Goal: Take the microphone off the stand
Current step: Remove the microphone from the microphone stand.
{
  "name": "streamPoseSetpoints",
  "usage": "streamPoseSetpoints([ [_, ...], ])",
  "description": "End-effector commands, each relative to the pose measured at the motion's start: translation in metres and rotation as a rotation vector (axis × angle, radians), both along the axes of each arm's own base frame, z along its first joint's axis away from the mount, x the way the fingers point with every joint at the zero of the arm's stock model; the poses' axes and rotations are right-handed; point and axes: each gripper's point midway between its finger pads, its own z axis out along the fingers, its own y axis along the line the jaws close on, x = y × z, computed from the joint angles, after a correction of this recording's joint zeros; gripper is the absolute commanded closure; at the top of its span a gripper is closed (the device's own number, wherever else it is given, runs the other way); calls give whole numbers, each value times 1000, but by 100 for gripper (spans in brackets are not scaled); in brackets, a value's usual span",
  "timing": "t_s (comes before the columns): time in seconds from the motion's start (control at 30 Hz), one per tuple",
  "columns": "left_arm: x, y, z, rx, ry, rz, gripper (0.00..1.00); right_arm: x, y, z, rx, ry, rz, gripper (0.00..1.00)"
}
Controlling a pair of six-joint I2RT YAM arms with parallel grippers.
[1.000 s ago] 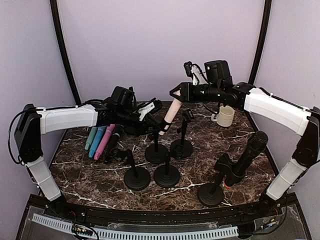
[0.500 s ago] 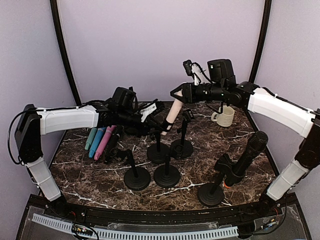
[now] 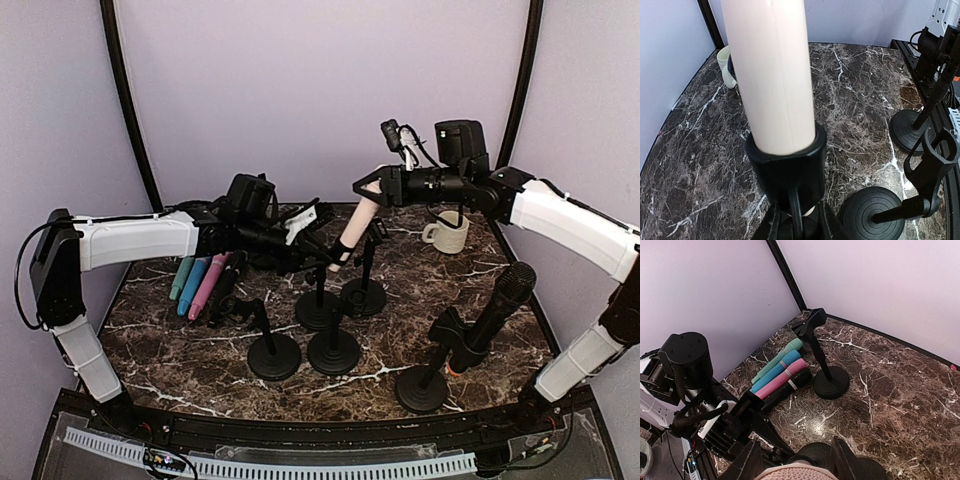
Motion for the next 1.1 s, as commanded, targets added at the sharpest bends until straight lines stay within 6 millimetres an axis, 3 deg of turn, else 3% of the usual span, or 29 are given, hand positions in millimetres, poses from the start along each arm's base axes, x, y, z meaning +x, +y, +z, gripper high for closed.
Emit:
streamPoseSetpoints([
  [0.0, -4, 19, -42, 141, 60, 27, 100, -15, -16, 101, 229, -191, 4, 100],
  [0.5, -4, 20, -65, 220, 48, 31, 100, -26, -30, 130, 260, -255, 0, 100],
  [0.7, -4, 22, -77, 270, 27, 36, 100, -20, -37, 138, 255, -257, -50, 100],
  [1.07, -4, 22, -89, 311, 17, 37, 100, 1, -51, 133, 217, -199, -192, 100],
])
